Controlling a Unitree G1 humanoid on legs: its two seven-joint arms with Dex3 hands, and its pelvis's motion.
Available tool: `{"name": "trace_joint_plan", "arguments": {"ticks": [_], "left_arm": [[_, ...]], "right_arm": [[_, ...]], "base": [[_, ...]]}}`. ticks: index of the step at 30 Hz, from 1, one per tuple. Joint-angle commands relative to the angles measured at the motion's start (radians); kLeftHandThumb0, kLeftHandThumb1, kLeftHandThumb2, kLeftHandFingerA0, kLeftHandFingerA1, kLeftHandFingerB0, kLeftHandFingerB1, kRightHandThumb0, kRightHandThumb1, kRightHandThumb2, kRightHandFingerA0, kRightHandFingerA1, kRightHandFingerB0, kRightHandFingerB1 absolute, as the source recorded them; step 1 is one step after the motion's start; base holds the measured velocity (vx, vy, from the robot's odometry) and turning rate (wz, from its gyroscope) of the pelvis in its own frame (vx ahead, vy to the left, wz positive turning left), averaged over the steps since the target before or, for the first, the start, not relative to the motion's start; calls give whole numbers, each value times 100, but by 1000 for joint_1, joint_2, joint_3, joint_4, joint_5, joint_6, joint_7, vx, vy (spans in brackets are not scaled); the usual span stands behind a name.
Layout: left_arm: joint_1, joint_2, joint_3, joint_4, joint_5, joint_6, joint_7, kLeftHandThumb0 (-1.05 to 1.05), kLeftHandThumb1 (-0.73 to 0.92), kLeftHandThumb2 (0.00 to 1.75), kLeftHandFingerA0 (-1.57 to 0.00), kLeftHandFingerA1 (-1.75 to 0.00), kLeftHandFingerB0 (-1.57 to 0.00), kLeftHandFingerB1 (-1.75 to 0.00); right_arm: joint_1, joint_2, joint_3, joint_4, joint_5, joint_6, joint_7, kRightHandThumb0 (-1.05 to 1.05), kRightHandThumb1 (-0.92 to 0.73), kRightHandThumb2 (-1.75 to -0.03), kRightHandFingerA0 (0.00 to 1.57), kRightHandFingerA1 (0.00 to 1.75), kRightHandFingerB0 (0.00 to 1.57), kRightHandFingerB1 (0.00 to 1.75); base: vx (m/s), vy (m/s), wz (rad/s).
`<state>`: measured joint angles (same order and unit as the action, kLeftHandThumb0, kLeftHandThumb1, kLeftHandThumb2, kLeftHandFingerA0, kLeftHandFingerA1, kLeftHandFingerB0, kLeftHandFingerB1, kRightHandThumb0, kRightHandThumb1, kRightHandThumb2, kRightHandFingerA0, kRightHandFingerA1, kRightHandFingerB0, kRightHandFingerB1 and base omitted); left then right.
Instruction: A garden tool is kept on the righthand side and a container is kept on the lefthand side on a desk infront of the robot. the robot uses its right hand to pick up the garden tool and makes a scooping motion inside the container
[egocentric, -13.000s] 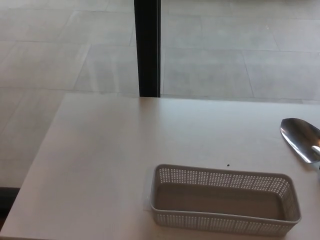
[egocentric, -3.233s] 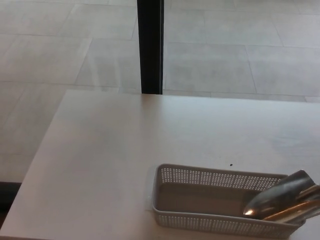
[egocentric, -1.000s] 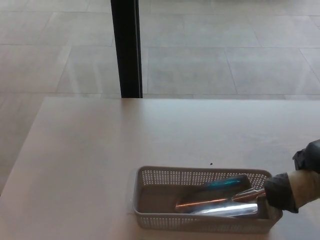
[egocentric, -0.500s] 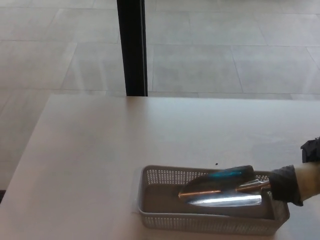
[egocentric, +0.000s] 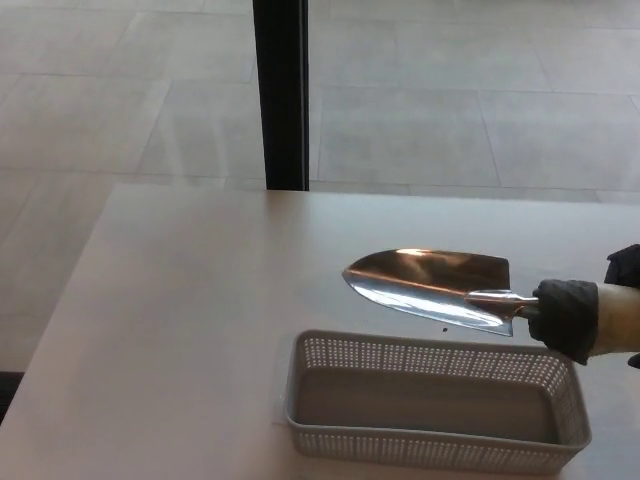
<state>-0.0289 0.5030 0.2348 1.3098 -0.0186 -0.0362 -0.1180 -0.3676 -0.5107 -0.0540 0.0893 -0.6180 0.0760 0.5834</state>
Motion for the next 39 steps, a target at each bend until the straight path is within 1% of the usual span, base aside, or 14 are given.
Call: {"name": "trace_joint_plan", "arguments": {"ticks": [1, 7, 8, 11, 12, 15, 16, 17, 25, 29, 32, 36, 37, 39], "left_arm": [[17, 7, 7, 1, -5, 18, 5, -66, -18, 163, -85, -121, -76, -114], [20, 11, 4, 5, 2, 9, 11, -67, -2, 151, -101, -122, -91, -114], [21, 12, 3, 2, 2, 7, 7, -61, -5, 150, -88, -115, -85, -110], [19, 10, 18, 3, -14, 15, 5, -67, -13, 163, -90, -122, -81, -115], [20, 11, 12, 5, -7, 12, 0, -39, 15, 127, -102, -116, -76, -100], [14, 15, 16, 8, -8, 21, -1, -36, 15, 124, -103, -114, -79, -100], [12, 17, 15, 6, -6, 25, 8, -70, -12, 158, -86, -118, -77, -112], [16, 18, 16, 2, -7, 19, 6, -70, -10, 162, -86, -120, -78, -114], [14, 25, 32, 3, -12, 22, 12, -65, -10, 158, -94, -120, -84, -113], [18, 25, 32, 6, -7, 7, 0, -70, -6, 154, -85, -115, -77, -109], [10, 23, 54, 10, -27, 31, -4, -48, -10, 161, -82, -117, -72, -108], [12, 18, 57, 4, -23, 21, -6, -65, -16, 160, -88, -121, -76, -112], [11, 19, 56, 5, -20, 23, -7, -67, -16, 162, -86, -121, -77, -113], [10, 19, 62, 1, -25, 28, -8, -66, -19, 165, -85, -123, -76, -115]], "right_arm": [[-7, 98, -183, 40, 309, 173, 15, -26, -54, -119, 94, 175, 81, 154], [-81, 84, -287, 48, 399, 275, 60, -24, -48, -129, 94, 175, 77, 166], [-99, 77, -308, 55, 408, 298, 59, -22, -52, -122, 94, 175, 81, 161], [-114, 49, -324, 67, 398, 292, 56, -20, -51, -124, 90, 175, 79, 165], [-129, 25, -355, 93, 414, 285, 55, -19, -48, -126, 92, 175, 81, 167], [-155, 2, -361, 99, 395, 318, 56, -21, -50, -125, 94, 175, 79, 167], [-161, -9, -368, 113, 401, 302, 56, -20, -51, -125, 97, 175, 82, 163], [-160, -31, -370, 123, 391, 283, 51, -20, -47, -129, 96, 175, 82, 162], [-94, -175, -295, 242, 310, 79, -46, -20, -45, -129, 92, 174, 87, 154], [-65, -214, -222, 288, 268, 85, -103, -23, -51, -120, 89, 175, 81, 151], [-9, -237, -155, 308, 240, -12, -142, -25, -46, -122, 92, 173, 83, 144], [29, -243, -62, 276, 196, 1, -169, -17, -60, -101, 81, 170, 76, 132], [35, -235, -43, 272, 190, 11, -185, -15, -64, -91, 90, 167, 78, 126], [36, -220, -22, 275, 198, 24, -188, -17, -67, -92, 79, 172, 73, 139]], "base": [[0, 0, 0], [0, 0, 0], [0, 0, 0], [0, 0, 0], [0, 0, 0], [0, 0, 0], [0, 0, 0], [0, 0, 0], [0, 0, 0], [0, 0, 0], [0, 0, 0], [0, 0, 0], [0, 0, 0], [0, 0, 0]]}}
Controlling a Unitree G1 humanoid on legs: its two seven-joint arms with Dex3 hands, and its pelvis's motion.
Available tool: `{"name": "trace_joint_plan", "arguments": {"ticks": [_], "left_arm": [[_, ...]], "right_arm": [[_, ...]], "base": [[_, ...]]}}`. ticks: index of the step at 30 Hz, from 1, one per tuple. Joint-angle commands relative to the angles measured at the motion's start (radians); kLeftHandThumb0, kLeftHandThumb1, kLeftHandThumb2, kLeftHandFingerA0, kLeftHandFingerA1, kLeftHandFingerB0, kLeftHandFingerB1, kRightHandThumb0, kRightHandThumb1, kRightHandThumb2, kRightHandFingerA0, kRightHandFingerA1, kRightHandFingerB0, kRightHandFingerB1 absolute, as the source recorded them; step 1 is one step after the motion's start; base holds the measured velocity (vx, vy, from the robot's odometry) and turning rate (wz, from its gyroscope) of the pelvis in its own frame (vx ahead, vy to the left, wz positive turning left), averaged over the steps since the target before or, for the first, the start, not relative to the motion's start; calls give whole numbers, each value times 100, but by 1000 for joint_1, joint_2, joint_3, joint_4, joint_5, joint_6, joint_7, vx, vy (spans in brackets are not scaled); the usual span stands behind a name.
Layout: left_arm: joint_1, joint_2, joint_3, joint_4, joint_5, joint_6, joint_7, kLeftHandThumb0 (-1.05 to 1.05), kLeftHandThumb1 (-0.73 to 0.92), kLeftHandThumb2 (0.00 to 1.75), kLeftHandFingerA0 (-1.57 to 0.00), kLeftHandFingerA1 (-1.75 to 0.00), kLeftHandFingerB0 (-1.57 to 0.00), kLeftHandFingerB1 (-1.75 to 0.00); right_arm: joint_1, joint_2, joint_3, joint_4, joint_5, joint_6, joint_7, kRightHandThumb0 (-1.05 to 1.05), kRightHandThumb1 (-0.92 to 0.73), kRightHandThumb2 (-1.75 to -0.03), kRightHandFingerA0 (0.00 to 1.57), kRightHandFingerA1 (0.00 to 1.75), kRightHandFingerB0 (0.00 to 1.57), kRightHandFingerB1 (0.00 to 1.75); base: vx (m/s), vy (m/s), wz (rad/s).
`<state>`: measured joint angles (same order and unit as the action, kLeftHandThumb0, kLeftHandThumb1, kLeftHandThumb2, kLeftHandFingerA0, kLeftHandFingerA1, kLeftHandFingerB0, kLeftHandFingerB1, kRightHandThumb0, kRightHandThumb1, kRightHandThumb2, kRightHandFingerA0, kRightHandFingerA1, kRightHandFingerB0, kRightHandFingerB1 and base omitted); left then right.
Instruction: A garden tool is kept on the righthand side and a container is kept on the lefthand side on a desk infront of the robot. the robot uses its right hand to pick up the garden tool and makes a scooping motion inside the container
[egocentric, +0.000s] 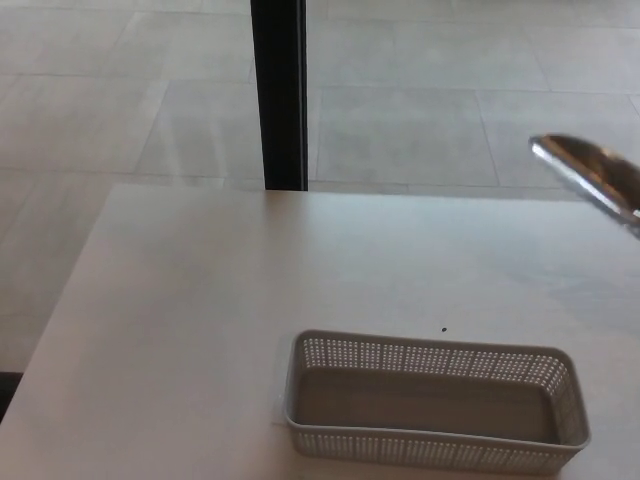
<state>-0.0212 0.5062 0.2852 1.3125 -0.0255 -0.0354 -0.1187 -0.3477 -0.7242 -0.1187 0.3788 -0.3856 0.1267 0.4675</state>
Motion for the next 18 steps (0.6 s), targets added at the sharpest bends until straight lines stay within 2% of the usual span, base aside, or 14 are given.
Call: {"name": "trace_joint_plan", "arguments": {"ticks": [1, 3, 4, 5, 6, 7, 8, 9, 12, 14, 15, 17, 18], "left_arm": [[3, 16, 8, -2, -12, 23, -5, -61, -17, 160, -89, -122, -77, -113], [3, 16, 10, -5, -14, 23, -7, -63, -21, 165, -85, -124, -75, -115], [1, 16, 8, -5, -12, 25, -8, -60, -19, 161, -86, -123, -74, -112], [-2, 15, 7, -4, -10, 28, -7, -57, -16, 157, -87, -121, -73, -110], [-2, 14, 7, -3, -10, 28, -4, -57, -19, 159, -89, -123, -76, -112], [-1, 14, 6, -4, -10, 26, -3, -63, -22, 167, -83, -123, -76, -114], [0, 15, 6, -5, -9, 24, -7, -63, -22, 167, -83, -123, -76, -114], [-1, 16, 4, -4, -7, 26, -5, -63, -20, 163, -84, -121, -76, -112], [8, 11, 3, -4, -7, 18, -8, -64, -22, 165, -81, -121, -73, -113], [12, 7, 13, -6, -19, 21, -16, -56, -24, 165, -86, -126, -74, -115], [14, 7, 11, -9, -17, 22, -15, -60, -26, 172, -87, -127, -79, -120], [18, 5, 6, -11, -11, 18, -8, -63, -24, 170, -86, -126, -77, -118], [20, 4, 9, -10, -13, 14, -10, -65, -21, 172, -83, -125, -77, -118]], "right_arm": [[17, -1, 54, -16, -36, -19, -78, -17, -62, -96, 80, 173, 73, 141], [23, 4, 74, -22, -42, -10, -95, -19, -63, -91, 77, 175, 69, 146], [19, 22, 97, -17, -56, 17, -108, -16, -69, -68, 89, 170, 66, 126], [18, 26, 106, -14, -57, 19, -113, -21, -75, -63, 83, 171, 65, 124], [5, 38, 125, -3, -71, 60, -117, -34, -57, -94, 100, 128, 73, 98], [-5, 49, 138, 3, -81, 98, -120, -24, -76, -66, 78, 165, 62, 125], [-10, 54, 144, 8, -80, 114, -121, -24, -76, -66, 78, 165, 62, 125], [-19, 62, 151, 33, -79, 115, -132, -24, -75, -70, 82, 168, 64, 133], [-40, 82, 158, 77, -77, 151, -156, -22, -72, -76, 86, 174, 68, 139], [-80, 115, 127, 183, -34, 176, -181, -16, -61, -91, 84, 175, 63, 156], [-92, 124, 113, 199, -20, 196, -183, -17, -61, -90, 82, 175, 57, 159], [-112, 137, 89, 239, -3, 207, -206, -21, -65, -87, 83, 175, 56, 160], [-138, 148, 75, 268, 4, 249, -217, -21, -64, -87, 82, 175, 55, 153]], "base": [[0, 0, 0], [0, 0, 0], [0, 0, 0], [0, 0, 0], [0, 0, 0], [0, 0, 0], [0, 0, 0], [0, 0, 0], [0, 0, 0], [0, 0, 0], [0, 0, 0], [0, 0, 0], [0, 0, 0]]}}
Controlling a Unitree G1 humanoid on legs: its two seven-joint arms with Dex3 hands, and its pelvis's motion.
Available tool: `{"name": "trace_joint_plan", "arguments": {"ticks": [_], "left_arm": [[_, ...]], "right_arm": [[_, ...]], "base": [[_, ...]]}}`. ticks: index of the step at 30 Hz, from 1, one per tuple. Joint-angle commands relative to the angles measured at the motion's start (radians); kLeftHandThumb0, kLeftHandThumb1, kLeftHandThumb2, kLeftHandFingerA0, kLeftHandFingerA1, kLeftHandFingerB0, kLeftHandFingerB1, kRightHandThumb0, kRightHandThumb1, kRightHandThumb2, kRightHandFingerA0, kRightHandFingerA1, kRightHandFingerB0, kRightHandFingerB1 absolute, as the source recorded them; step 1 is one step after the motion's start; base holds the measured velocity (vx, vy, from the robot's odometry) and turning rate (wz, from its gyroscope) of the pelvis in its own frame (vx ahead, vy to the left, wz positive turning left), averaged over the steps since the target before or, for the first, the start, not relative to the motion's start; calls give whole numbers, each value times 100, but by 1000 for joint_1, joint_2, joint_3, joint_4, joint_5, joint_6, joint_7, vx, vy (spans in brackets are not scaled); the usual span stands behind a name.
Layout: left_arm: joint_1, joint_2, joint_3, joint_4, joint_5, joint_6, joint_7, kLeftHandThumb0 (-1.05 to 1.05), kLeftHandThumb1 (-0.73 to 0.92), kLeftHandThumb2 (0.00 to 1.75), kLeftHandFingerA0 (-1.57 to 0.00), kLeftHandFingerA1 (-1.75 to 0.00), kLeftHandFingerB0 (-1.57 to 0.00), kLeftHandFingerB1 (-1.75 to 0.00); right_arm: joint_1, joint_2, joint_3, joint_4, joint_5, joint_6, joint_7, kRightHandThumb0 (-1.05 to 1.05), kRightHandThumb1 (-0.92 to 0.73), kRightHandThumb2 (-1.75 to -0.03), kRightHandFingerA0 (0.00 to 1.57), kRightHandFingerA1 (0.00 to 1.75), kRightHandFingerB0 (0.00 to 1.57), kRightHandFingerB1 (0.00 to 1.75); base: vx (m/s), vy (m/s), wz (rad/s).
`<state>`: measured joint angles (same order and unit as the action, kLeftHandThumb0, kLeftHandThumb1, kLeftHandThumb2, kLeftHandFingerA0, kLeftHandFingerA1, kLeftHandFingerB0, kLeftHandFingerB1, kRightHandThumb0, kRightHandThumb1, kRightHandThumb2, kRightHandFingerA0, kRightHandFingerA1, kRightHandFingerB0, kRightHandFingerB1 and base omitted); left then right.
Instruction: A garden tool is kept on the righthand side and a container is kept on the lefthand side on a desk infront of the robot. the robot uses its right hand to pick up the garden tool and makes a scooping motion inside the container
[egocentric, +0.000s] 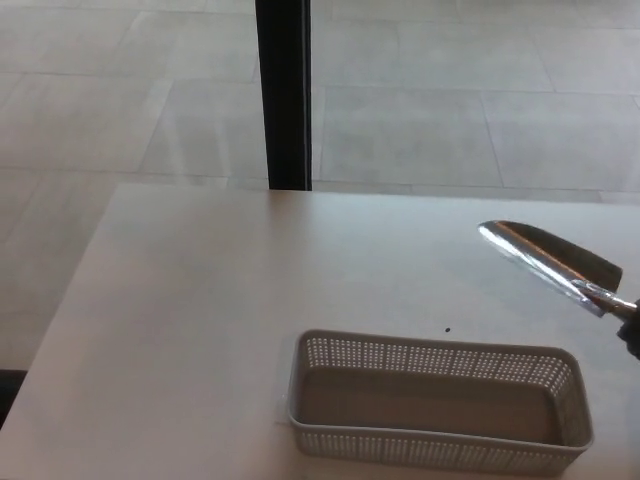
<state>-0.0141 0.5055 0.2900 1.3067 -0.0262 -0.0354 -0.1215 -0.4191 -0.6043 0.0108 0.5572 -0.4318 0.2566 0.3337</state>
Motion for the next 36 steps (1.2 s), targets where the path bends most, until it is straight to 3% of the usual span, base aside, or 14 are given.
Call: {"name": "trace_joint_plan", "arguments": {"ticks": [1, 4, 5, 7, 10, 11, 12, 13, 16, 17, 22, 25, 29, 36], "left_arm": [[15, 5, 3, -3, -12, 13, -12, -64, -24, 170, -80, -124, -73, -116], [20, 3, 2, -3, -9, 4, -9, -67, -20, 169, -79, -123, -76, -116], [20, 0, 3, -2, -10, 4, -6, -65, -21, 168, -80, -121, -77, -115], [18, -3, 4, 7, -8, 8, 1, -66, -16, 158, -84, -119, -77, -112], [16, -7, 9, 15, -12, 14, 1, -56, -15, 152, -87, -119, -76, -109], [16, -5, 19, 7, -24, 12, -11, -33, 12, 127, -99, -115, -81, -103], [15, -4, 19, 4, -25, 16, -12, -30, 13, 128, -96, -114, -79, -102], [18, -1, 6, -4, -12, 14, -15, -58, -25, 165, -81, -123, -75, -114], [25, 2, 4, -9, -11, 0, -20, -63, -24, 171, -77, -122, -75, -115], [30, 6, -8, -15, -1, -6, -24, -59, -9, 154, -84, -117, -79, -110], [26, 1, 2, -9, -18, 13, -21, -58, -15, 162, -76, -117, -74, -110], [23, 4, 8, -7, -24, 9, -26, -52, -9, 152, -84, -118, -77, -109], [22, 5, -2, -17, -15, 2, -28, -58, -19, 170, -78, -122, -77, -115], [27, 14, -29, -26, -2, -1, -32, -60, -6, 148, -89, -120, -80, -110]], "right_arm": [[-90, 42, -82, 114, 67, 165, -102, -22, -64, -85, 79, 175, 52, 148], [-111, 61, -150, 163, 110, 186, -149, -23, -68, -82, 84, 173, 54, 150], [-121, 63, -160, 177, 111, 191, -153, -29, -74, -66, 87, 169, 53, 109], [-128, 69, -183, 194, 121, 203, -167, -30, -75, -67, 87, 167, 56, 100], [-121, 83, -187, 190, 112, 216, -203, -28, -76, -67, 78, 171, 52, 128], [-116, 90, -167, 181, 93, 205, -222, -27, -78, -65, 78, 171, 53, 131], [-112, 88, -152, 181, 82, 195, -226, -23, -75, -69, 89, 173, 57, 132], [-83, 84, -108, 163, 52, 149, -229, -24, -72, -79, 77, 175, 55, 151], [-68, 77, -38, 148, 35, 120, -218, -25, -75, -67, 83, 174, 58, 141], [-55, 72, -7, 126, 23, 110, -206, -27, -71, -74, 76, 153, 72, 99], [-7, 26, 170, 80, -86, -6, -248, -28, -69, -79, 78, 153, 75, 121], [4, 2, 242, 66, -124, -56, -266, -30, -73, -72, 76, 108, 69, 65], [20, -28, 294, 25, -135, -67, -254, -31, -70, -67, 81, 98, 73, 64], [-15, -68, 342, 47, -129, 1, -128, -46, -78, -64, 54, 55, 39, 40]], "base": [[0, 0, 0], [0, 0, 0], [0, 0, 0], [0, 0, 0], [0, 0, 0], [0, 0, 0], [0, 0, 0], [0, 0, 0], [0, 0, 0], [0, 0, 0], [0, 0, 0], [0, 0, 0], [0, 0, 0], [0, 0, 0]]}}
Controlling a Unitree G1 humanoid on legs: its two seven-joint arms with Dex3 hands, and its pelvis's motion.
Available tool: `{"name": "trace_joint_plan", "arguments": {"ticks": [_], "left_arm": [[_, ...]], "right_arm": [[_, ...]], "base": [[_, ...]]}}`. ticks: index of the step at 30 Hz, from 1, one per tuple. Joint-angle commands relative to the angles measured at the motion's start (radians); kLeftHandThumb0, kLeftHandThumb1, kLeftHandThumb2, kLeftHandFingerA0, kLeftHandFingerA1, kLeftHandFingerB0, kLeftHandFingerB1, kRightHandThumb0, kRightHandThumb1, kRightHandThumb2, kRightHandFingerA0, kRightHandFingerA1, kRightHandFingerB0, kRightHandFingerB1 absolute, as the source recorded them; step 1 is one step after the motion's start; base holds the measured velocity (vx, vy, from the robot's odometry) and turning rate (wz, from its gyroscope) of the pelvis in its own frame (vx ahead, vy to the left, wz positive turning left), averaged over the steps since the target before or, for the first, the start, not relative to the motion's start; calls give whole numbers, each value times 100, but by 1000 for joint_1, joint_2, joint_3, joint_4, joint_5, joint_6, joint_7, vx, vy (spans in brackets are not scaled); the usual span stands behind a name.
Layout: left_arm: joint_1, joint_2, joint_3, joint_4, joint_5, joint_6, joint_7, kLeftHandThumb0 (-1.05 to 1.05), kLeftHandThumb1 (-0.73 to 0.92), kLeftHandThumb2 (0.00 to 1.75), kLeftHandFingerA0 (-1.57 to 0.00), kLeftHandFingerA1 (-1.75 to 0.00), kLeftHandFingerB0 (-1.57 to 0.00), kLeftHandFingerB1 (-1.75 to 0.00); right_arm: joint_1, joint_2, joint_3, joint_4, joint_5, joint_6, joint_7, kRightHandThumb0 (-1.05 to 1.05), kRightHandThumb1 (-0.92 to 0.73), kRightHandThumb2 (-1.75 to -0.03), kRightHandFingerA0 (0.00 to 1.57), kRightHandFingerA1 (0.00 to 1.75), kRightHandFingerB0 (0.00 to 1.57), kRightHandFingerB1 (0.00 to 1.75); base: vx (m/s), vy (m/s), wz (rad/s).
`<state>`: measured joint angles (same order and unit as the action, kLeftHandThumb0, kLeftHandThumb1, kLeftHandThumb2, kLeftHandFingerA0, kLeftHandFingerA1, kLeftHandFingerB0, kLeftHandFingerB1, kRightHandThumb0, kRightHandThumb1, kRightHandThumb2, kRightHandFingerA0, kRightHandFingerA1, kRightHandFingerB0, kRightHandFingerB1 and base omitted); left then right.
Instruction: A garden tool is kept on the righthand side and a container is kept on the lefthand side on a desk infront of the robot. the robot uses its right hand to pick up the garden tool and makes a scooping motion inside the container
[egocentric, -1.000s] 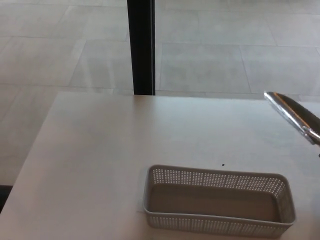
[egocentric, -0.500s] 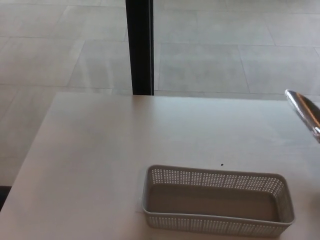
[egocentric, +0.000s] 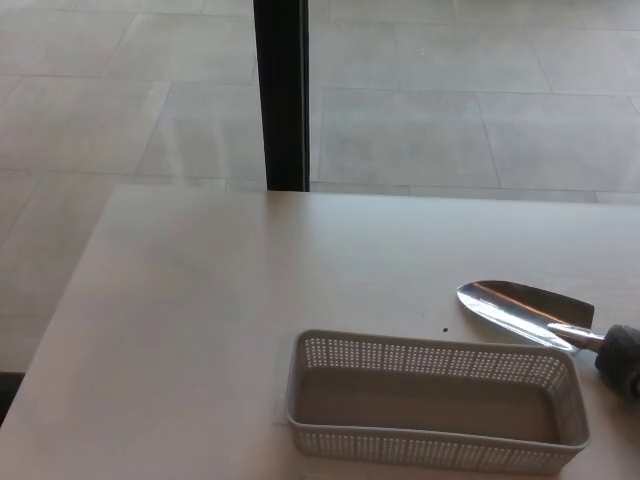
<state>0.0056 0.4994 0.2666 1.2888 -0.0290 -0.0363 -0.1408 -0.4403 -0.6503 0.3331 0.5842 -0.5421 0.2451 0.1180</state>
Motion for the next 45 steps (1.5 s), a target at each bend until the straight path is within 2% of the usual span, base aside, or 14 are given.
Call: {"name": "trace_joint_plan", "arguments": {"ticks": [1, 8, 9, 15, 18, 19, 25, 27, 28, 31, 37, 43, 44, 45], "left_arm": [[7, 20, -5, -7, -1, -1, -15, -61, -7, 148, -86, -119, -76, -108], [3, 16, 2, 2, -9, -6, -8, -59, -10, 153, -93, -122, -84, -112], [6, 16, 2, -1, -10, -11, -11, -61, -9, 154, -95, -124, -87, -114], [7, 17, -9, 2, -2, -8, -9, -62, -7, 151, -92, -119, -81, -110], [9, 16, -3, -6, -11, -4, -3, -56, -8, 149, -91, -121, -81, -111], [10, 16, -2, -9, -12, -5, -5, -60, -11, 153, -99, -127, -90, -117], [12, 17, -9, -7, -7, -13, -10, -57, -8, 150, -91, -120, -82, -110], [7, 16, -4, 2, -13, -1, -4, -58, -9, 151, -79, -115, -73, -106], [9, 20, -5, 4, -12, -1, -9, -44, 2, 125, -99, -116, -81, -103], [11, 23, -8, -12, -12, -8, -19, -71, -8, 156, -98, -127, -87, -117], [2, 29, -3, 4, -14, -5, -11, -62, -4, 147, -89, -120, -81, -109], [-1, 31, -1, 10, -16, -3, -19, -43, -1, 124, -98, -115, -82, -103], [-1, 28, 0, 9, -18, -4, -19, -58, -13, 159, -79, -117, -76, -110], [2, 29, -11, 10, -6, -7, -14, -57, -6, 148, -81, -112, -77, -106]], "right_arm": [[-8, -23, 38, 35, -36, 46, 112, -86, -61, -92, 0, 18, 3, 17], [-37, -40, 51, 44, -40, 121, 182, -105, -69, -104, 0, 30, 0, 0], [-36, -43, 48, 40, -40, 122, 182, -95, -80, -64, 0, 0, 0, 0], [-26, -38, -5, 25, -6, 129, 175, -105, -71, -87, 0, 0, 0, 0], [-15, -43, -41, 5, 16, 105, 182, -105, -83, -66, 0, 0, 0, 0], [-13, -45, -49, -3, 20, 102, 188, -104, -71, -88, 0, 0, 0, 0], [-3, -66, -91, -47, 30, 63, 200, -105, -82, -67, 0, 0, 0, 0], [-4, -98, -112, -81, 37, 41, 214, -105, -83, -70, 0, 0, 0, 0], [9, -113, -133, -119, 49, 37, 222, -105, -83, -70, 0, 0, 0, 0], [42, -176, -220, -223, 97, 18, 260, -105, -85, -68, 0, 0, 0, 0], [109, -292, -485, -306, 231, 2, 311, -105, -90, -68, 0, 0, 0, 0], [201, -282, -885, -330, 384, 34, 300, -105, -87, -71, 0, 0, 0, 60], [234, -270, -998, -277, 404, 39, 255, -105, -86, -75, 0, 12, 0, 81], [267, -262, -1062, -256, 414, 67, 255, -105, -90, -67, 0, 35, 0, 78]], "base": [[0, 0, 0], [0, 0, 0], [0, 0, 0], [0, 0, 0], [0, 0, 0], [0, 0, 0], [0, 0, 0], [0, 0, 0], [0, 0, 0], [0, 0, 0], [0, 0, 0], [0, 0, 0], [0, 0, 0], [0, 0, 0]]}}
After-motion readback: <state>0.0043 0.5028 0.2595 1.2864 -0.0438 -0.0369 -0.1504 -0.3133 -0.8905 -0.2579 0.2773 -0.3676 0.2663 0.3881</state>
